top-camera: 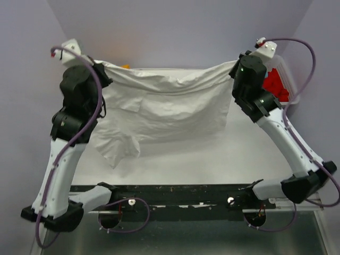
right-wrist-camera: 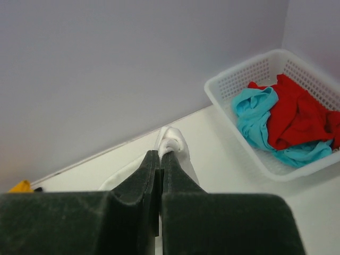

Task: Fold and stack the t-shirts
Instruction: Flatten out the tshirt

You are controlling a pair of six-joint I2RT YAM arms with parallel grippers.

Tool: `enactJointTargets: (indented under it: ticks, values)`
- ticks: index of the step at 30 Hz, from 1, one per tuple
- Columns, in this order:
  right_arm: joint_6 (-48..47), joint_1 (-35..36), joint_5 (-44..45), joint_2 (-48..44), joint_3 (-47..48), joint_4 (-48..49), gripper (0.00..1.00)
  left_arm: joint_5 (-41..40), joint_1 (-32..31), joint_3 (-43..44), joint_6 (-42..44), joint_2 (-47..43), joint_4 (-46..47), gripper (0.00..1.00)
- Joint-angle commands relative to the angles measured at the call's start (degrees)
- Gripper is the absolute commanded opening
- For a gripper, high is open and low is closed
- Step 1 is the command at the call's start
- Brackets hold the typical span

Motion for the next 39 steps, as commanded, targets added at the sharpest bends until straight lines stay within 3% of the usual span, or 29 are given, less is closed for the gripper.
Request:
enactJointTargets:
  ticks: [1,6,9,13,19,22,24,25,26,27,28,29,30,31,32,33,36,39]
  values:
    - [-3.5,-6.0,-6.6,9.1,7.1,1.9,0.01,17.5,8.1,16.1,4.8,16.3,-6.6,0.00]
    - [-5.2,-8.6,-9.1,11.8,12.5,1.2,0.01,19.5,11.2,34.0,8.0,25.9,-15.7,0.00]
    - [-4.8,-8.9,-10.1,8.9,8.6,1.7,0.01,22.0,12.6,33.0,8.7,25.5,-16.6,0.00]
    - [-5.4,-9.4,-8.9,4.2,0.8,0.3,0.01,25.5,13.3,17.8,7.7,19.0,-14.5,0.00]
    - [3.4,-9.9,-5.4,-1.8,-13.1,-14.7,0.01,28.5,13.4,-14.9,-0.4,5.5,-11.3,0.00]
    - [8.9,-10.0,-6.3,-2.7,-18.2,-24.9,0.01,26.4,13.4,-28.8,-6.6,0.7,-9.9,0.00]
    - [10.0,-10.0,-7.1,-2.9,-23.0,-25.0,0.01,30.5,13.4,-35.7,-6.2,0.5,-5.5,0.00]
    - [9.2,-10.0,-7.9,-2.4,-24.8,-23.4,0.02,31.1,13.4,-37.5,-6.9,1.7,-4.0,0.01]
    - [8.5,-10.0,-8.7,-1.1,-26.3,-22.2,0.04,31.3,13.4,-37.6,-8.3,3.6,-3.9,0.23]
    - [8.8,-10.0,-8.6,0.5,-26.6,-21.8,0.09,32.1,13.4,-36.7,-8.9,6.7,-4.4,0.54]
    - [9.8,-10.0,-8.0,2.6,-26.3,-21.9,0.17,33.8,13.4,-35.7,-8.9,9.1,-4.6,0.65]
    - [10.4,-10.1,-6.9,4.4,-25.7,-22.0,0.32,34.7,13.4,-34.4,-8.9,12.4,-4.6,0.75]
    - [11.5,-10.1,-5.4,6.5,-24.9,-22.5,0.46,35.4,13.4,-33.3,-8.8,14.8,-5.9,0.96]
    - [13.2,-10.0,-3.5,8.4,-23.4,-23.9,0.55,34.3,13.3,-32.0,-9.5,17.0,-7.5,0.99]
    - [14.9,-10.0,-2.1,9.6,-22.4,-25.5,0.82,32.8,13.3,-31.6,-10.3,17.9,-8.2,0.99]
    - [16.4,-10.1,-0.8,10.7,-21.3,-26.8,0.99,31.0,13.3,-31.7,-11.2,18.2,-8.3,0.99]
    - [19.7,-10.0,2.5,11.4,-20.4,-28.7,1.00,31.1,13.2,-35.0,-13.7,14.5,-6.2,0.99]
    - [21.0,-10.1,-0.8,8.6,-23.1,-25.3,1.00,34.1,11.1,-41.5,-17.0,8.0,-1.4,0.99]
